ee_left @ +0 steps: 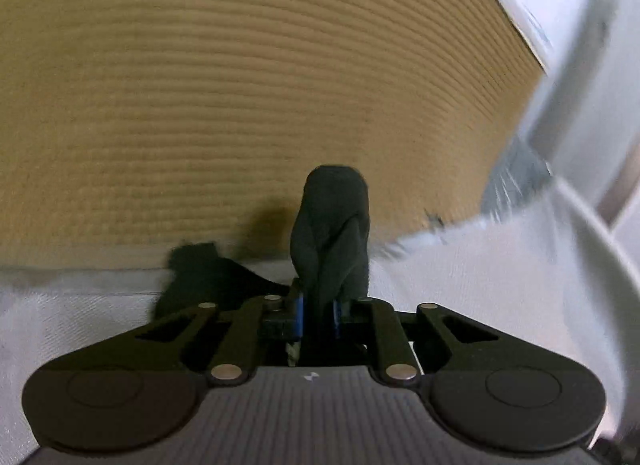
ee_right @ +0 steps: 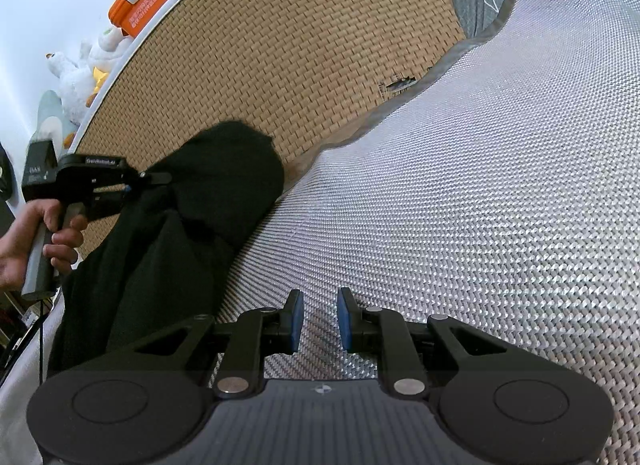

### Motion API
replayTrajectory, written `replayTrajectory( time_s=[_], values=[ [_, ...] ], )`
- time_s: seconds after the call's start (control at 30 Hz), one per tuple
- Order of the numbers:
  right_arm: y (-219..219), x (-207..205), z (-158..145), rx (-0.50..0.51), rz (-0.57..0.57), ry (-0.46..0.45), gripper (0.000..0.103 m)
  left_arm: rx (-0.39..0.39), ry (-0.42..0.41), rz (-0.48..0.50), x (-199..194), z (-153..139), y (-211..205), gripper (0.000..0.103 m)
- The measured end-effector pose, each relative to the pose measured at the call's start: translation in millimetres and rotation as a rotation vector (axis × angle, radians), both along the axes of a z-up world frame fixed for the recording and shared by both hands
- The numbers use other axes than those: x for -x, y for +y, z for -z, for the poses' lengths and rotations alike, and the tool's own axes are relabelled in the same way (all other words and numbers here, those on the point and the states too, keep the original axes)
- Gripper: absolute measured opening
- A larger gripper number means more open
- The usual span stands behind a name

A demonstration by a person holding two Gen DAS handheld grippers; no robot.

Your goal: Fold clothes

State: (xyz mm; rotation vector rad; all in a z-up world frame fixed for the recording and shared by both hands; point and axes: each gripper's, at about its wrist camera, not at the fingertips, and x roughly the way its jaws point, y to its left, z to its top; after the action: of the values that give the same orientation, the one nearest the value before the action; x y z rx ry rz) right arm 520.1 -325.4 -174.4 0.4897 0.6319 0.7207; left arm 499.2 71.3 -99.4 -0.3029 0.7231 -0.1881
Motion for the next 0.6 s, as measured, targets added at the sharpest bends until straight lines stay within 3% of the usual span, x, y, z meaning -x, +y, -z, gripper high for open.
replayTrajectory(
  time_s=[0.13,0.17,0.23,0.3,0.43,0.5,0.6],
  values=[
    [1,0,1,0.0,0.002,0.0,0.021,-0.131,0.127,-0.072,-2,30,24,0.014],
    [1,0,1,-0.001,0.002,0.0,0.021,-0.129,0.145,-0.076,1,39,27,0.014],
    [1,1,1,-0.001,0.002,0.0,0.021,-0.06,0.148,-0.086,11,52,34,0.024],
    [1,1,0,-0.001,0.002,0.0,0.021,0.02,0.13,-0.105,22,60,38,0.044],
    [1,1,0,-0.001,0.003,0.0,0.021,0.111,0.074,-0.142,44,68,40,0.053],
    [1,1,0,-0.001,0.003,0.001,0.021,0.122,0.06,-0.146,53,68,37,0.062],
    [2,2,1,0.001,0.003,0.001,0.021,0.121,0.06,-0.113,66,66,29,0.067]
  ],
)
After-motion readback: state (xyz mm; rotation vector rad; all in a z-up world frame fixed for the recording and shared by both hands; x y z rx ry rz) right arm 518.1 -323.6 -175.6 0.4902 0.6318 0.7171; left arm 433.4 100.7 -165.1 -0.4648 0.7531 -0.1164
